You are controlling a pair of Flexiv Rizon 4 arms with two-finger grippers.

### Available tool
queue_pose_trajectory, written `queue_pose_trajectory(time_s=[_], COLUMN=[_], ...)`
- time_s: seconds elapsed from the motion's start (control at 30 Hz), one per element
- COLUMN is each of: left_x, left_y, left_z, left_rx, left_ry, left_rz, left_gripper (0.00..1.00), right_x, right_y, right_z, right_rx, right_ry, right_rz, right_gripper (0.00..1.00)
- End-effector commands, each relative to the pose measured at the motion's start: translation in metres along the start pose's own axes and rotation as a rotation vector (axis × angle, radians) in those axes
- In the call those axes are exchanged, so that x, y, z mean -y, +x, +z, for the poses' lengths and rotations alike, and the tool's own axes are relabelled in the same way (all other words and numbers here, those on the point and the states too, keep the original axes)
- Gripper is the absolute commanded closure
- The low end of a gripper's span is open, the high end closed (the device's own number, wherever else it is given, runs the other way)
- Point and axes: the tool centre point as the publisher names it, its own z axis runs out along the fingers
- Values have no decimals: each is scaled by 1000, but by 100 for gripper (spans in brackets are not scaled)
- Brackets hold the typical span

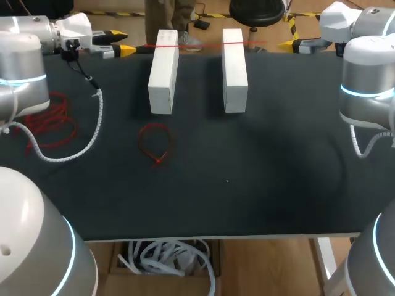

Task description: Grab the tape and strap the tape.

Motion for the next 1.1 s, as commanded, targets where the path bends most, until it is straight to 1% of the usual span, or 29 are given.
queue_pose_trajectory(time_s=[0.03,0.13,0.2,0.33,0.57,0.8,1.1], left_x=[-4,-7,-9,-12,-17,-19,-27], left_y=[-10,-13,-15,-21,-25,-26,-32], left_z=[7,12,15,21,28,37,48], left_rx=[-64,-92,-97,-118,-138,-164,-171], left_ry=[7,3,3,16,22,29,32], left_rz=[3,15,15,6,3,4,-6], left_gripper=[59,58,58,59,62,61,62], right_x=[0,0,0,0,0,0,0], right_y=[0,0,0,0,0,0,0], right_z=[-1,-1,-1,-1,-1,-1,-1], right_rx=[0,0,0,0,0,0,0], right_ry=[-1,-1,-1,-1,-1,-1,-1], right_rz=[0,0,0,0,0,0,0], right_gripper=[0,0,0,0,0,0,0])
